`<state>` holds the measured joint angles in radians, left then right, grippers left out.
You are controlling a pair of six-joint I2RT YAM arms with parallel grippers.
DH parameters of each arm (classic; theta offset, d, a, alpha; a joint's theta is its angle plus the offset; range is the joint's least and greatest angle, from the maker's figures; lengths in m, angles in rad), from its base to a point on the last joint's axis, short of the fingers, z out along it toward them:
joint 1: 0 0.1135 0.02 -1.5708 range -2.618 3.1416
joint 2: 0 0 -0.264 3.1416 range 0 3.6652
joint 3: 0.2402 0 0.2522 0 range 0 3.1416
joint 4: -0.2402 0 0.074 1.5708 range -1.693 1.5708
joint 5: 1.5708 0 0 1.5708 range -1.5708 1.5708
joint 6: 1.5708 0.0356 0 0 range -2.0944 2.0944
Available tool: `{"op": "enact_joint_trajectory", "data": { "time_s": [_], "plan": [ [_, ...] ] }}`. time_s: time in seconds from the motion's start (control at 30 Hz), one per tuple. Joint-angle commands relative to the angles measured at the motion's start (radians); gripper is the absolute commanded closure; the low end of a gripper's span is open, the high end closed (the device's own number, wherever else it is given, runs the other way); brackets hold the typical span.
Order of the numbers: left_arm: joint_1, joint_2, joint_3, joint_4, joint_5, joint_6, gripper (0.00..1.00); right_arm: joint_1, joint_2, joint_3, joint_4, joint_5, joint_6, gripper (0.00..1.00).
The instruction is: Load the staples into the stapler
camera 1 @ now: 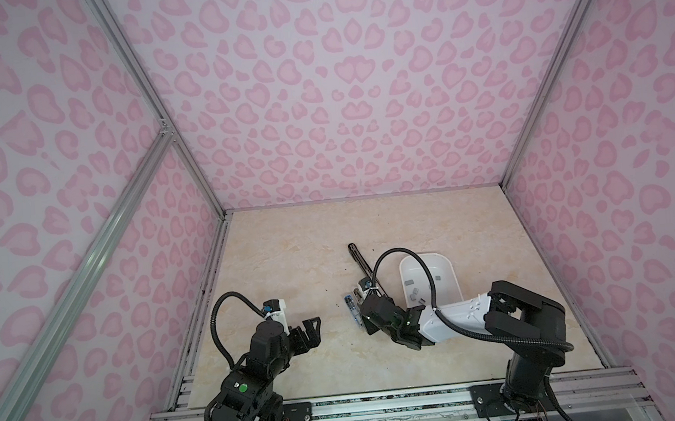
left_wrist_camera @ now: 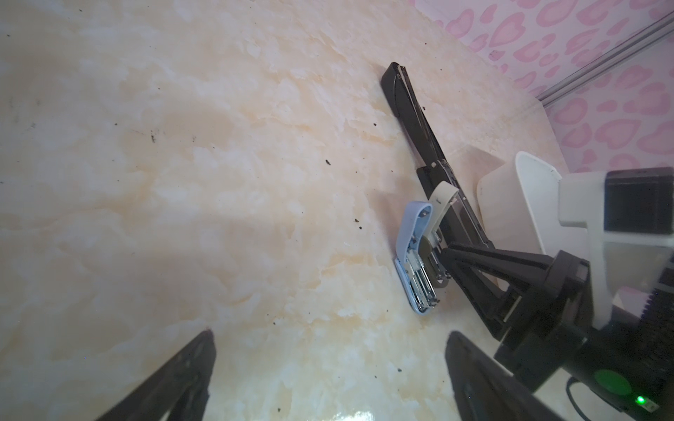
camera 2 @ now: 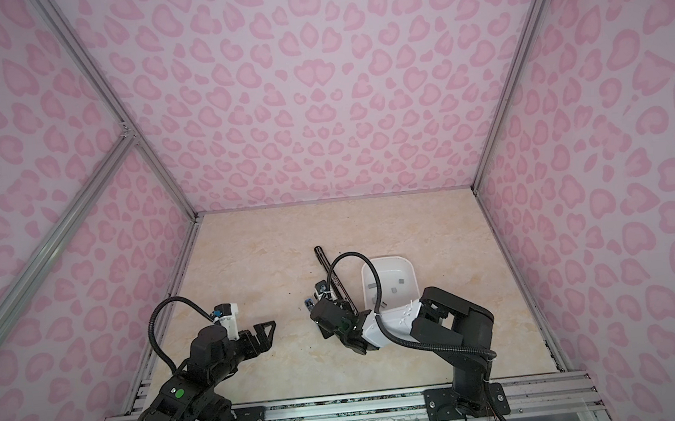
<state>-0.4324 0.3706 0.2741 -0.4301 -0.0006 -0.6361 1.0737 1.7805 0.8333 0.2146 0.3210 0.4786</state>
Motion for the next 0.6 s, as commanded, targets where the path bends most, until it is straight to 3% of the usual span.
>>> {"op": "enact_joint_trajectory", "data": {
  "time_s": [0.0,0.57],
  "plan": [
    [0.001,-0.001,-0.003,0.033,-0.009,0.0,0.01,0.003,0.001,-0.007,0.0,0.012,0.01,0.9],
    [0.001,-0.007,-0.005,0.032,-0.009,-0.002,0.01,0.003,-0.004,0.013,-0.023,0.026,-0.017,0.9]
  ]
}}
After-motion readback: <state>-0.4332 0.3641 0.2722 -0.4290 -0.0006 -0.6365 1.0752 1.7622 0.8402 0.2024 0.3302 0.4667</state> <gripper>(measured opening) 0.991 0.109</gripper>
